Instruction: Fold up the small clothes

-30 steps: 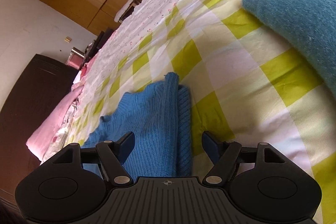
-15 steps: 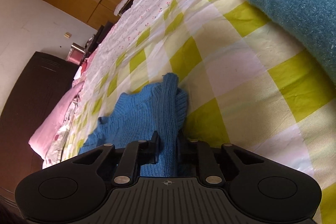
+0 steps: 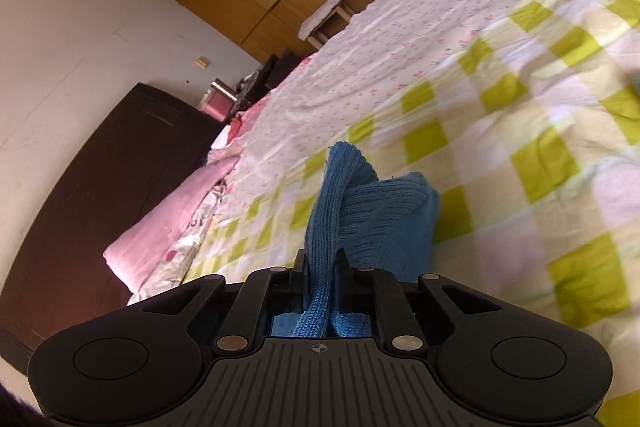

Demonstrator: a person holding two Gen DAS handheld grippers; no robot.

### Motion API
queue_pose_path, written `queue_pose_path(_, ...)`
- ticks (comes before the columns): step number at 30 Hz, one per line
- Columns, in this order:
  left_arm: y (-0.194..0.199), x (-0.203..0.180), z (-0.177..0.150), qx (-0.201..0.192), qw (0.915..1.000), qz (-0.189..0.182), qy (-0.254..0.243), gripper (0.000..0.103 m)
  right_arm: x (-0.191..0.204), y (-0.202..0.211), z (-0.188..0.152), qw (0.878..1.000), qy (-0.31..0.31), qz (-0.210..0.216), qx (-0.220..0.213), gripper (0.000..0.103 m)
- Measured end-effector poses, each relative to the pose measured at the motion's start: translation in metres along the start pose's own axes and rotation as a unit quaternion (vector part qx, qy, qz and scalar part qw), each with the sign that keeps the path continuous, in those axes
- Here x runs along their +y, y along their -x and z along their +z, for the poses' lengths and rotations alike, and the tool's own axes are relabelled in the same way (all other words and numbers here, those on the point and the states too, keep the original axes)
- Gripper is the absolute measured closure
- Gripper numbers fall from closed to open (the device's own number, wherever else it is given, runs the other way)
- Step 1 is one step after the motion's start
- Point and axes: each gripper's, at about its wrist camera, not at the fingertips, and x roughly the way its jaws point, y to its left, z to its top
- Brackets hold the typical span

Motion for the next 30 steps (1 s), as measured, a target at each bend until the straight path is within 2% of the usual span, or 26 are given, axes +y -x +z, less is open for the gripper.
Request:
queue_pose_path(6, 0.021, 0.067, -0.013, 0.01, 0.9978, 0.061, 0.025, 0.086, 0.069, -0.066, -0.026, 0.998, 0.052, 0.013, 0.041, 0.091)
queue_pose_path(11, 0.018, 0.106, -0.028, 0.043, 0.9938, 0.089, 0.052, 0.086, 0.106, -0.126, -0.062, 0.991, 0.104, -0.017, 0.088, 0.091)
queue_pose_path(16, 0.019, 0.132, -0.043, 0.088, 0.9886, 0.099, 0.072, 0.082, 0.119, -0.172, -0.094, 0.98, 0.14, -0.055, 0.132, 0.09)
queue_pose_path(19, 0.023, 0.14, -0.047, 0.095, 0.9866, 0.104, 0.083, 0.08, 0.123, -0.186, -0.103, 0.977, 0.147, -0.058, 0.144, 0.086)
queue_pose_path(24, 0.042, 0.143, -0.045, 0.078, 0.9861, 0.115, 0.09, 0.076, 0.13, -0.192, -0.105, 0.977, 0.147, -0.048, 0.15, 0.078)
queue_pose_path(30, 0.061, 0.137, -0.043, 0.049, 0.9848, 0.154, 0.064, 0.075, 0.14, -0.168, -0.092, 0.98, 0.143, -0.014, 0.135, 0.075)
